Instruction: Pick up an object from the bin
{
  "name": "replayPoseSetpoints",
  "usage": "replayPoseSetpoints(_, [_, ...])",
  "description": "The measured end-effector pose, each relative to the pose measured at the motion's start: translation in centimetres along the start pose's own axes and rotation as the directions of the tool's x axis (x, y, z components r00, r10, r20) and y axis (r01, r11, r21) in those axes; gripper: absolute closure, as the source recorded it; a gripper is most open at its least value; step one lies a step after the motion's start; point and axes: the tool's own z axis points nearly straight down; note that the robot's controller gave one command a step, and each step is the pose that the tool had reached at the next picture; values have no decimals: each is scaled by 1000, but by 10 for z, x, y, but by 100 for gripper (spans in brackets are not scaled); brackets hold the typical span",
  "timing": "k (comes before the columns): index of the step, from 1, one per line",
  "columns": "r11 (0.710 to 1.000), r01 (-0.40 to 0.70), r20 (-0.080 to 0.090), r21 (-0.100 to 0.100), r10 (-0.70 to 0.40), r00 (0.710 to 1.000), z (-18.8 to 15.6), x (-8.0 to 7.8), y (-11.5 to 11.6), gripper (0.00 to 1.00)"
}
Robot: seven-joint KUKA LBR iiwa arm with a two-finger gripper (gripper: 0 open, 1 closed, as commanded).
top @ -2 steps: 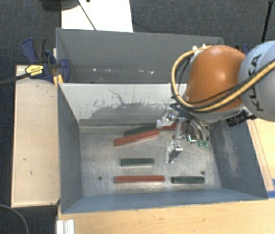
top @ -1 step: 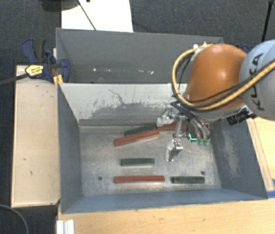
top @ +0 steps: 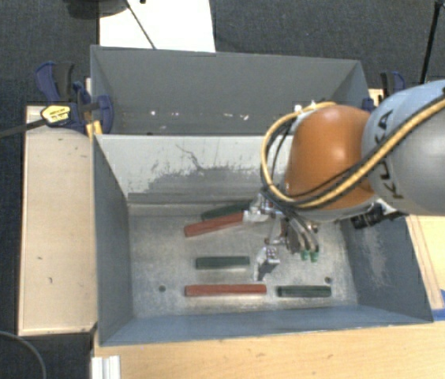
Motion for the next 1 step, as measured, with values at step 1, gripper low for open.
replayPoseSetpoints(1, [995,96,3,-2,-96,995,85,-23,-9,100])
